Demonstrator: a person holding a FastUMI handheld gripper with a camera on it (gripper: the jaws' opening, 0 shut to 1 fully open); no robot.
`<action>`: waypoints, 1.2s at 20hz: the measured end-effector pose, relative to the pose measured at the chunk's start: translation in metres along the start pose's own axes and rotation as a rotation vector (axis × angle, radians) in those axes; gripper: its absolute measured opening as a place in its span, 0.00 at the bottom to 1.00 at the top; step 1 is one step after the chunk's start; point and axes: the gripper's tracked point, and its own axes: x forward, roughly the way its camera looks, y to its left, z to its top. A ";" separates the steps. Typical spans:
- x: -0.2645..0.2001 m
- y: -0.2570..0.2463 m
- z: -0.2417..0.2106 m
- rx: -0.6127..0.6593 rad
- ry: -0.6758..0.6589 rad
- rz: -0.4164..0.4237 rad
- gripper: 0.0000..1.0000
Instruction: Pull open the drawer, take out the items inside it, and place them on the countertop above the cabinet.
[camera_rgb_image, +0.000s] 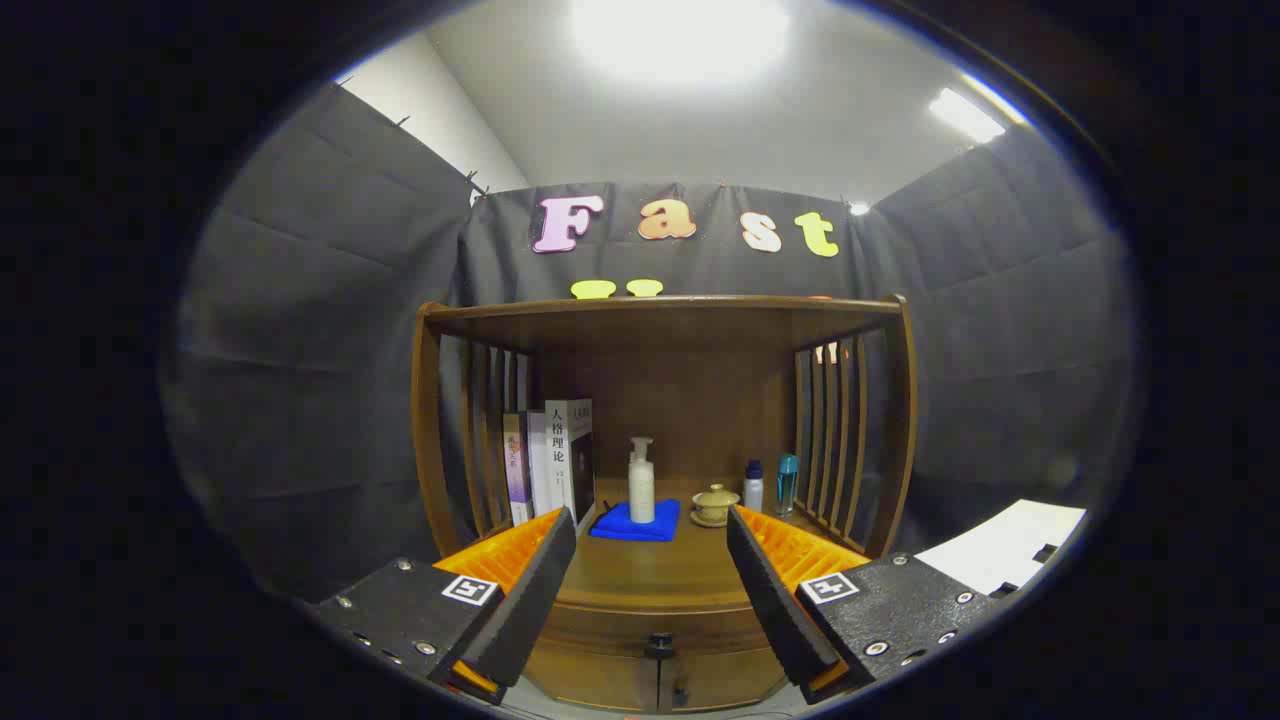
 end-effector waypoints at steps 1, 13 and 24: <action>0.002 0.002 -0.004 0.014 0.002 0.014 0.94; 0.014 -0.013 -0.025 0.054 0.063 0.004 0.94; 0.024 -0.026 -0.043 0.047 0.096 -0.018 0.94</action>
